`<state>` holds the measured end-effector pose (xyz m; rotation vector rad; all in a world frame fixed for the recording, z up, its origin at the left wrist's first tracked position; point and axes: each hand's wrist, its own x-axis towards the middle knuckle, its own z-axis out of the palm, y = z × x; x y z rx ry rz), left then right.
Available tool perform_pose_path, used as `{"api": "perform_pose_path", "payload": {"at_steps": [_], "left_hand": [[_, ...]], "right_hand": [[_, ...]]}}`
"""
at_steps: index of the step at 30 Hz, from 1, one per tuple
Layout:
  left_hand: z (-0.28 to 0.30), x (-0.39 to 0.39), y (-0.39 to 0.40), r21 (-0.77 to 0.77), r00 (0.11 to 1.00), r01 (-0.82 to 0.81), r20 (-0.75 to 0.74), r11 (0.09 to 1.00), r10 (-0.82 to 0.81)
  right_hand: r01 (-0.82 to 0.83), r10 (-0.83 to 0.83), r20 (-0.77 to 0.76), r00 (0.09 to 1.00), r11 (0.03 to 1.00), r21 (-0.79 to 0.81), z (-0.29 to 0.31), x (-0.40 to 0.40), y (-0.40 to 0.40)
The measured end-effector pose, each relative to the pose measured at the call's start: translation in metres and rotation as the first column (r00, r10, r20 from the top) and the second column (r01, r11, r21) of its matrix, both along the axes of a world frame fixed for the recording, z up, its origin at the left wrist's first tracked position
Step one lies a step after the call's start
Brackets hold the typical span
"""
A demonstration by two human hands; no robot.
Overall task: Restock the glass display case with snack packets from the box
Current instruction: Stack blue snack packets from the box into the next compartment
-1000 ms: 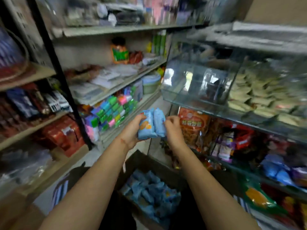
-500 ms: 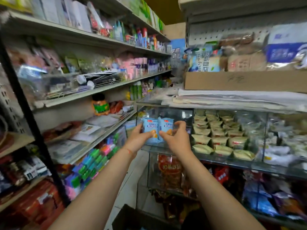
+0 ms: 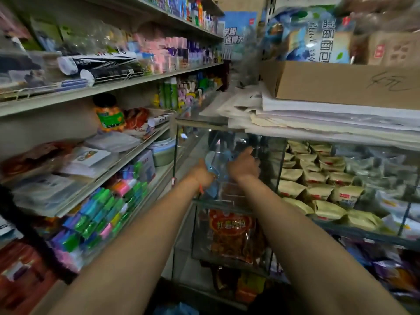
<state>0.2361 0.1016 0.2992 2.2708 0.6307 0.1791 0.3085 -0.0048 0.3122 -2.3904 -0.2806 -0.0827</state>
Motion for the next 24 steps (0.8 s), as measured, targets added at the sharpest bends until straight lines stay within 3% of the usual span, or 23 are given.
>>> {"api": "perform_pose_path", "payload": {"at_steps": [3,6,10,13,19,24], "left_hand": [[-0.007,0.014,0.007,0.008,0.992,0.015,-0.129,1.0,-0.014],[-0.019,0.025,0.013,0.127,0.969,0.112,-0.233,0.986,-0.08],[-0.034,0.03,0.019,0.15,0.967,0.146,-0.228,0.978,-0.11],[-0.035,0.036,0.025,0.163,0.967,0.154,-0.228,0.975,-0.114],[-0.034,0.032,0.023,0.205,0.958,0.176,-0.26,0.963,-0.12],[-0.03,0.029,0.018,0.185,0.957,0.167,-0.268,0.969,-0.114]], "right_hand": [[0.027,-0.027,-0.004,1.0,0.996,0.081,-0.008,0.037,0.026],[0.013,-0.013,0.0,1.0,0.997,0.074,-0.007,0.072,0.059],[-0.15,0.153,0.062,0.986,0.987,-0.049,-0.02,0.1,0.094],[-0.177,0.185,0.07,0.98,0.978,-0.11,-0.035,0.111,0.105],[-0.293,0.309,-0.096,0.946,0.944,0.152,-0.048,0.111,0.097],[-0.311,0.318,-0.066,0.946,0.945,0.102,-0.052,0.114,0.1]]}}
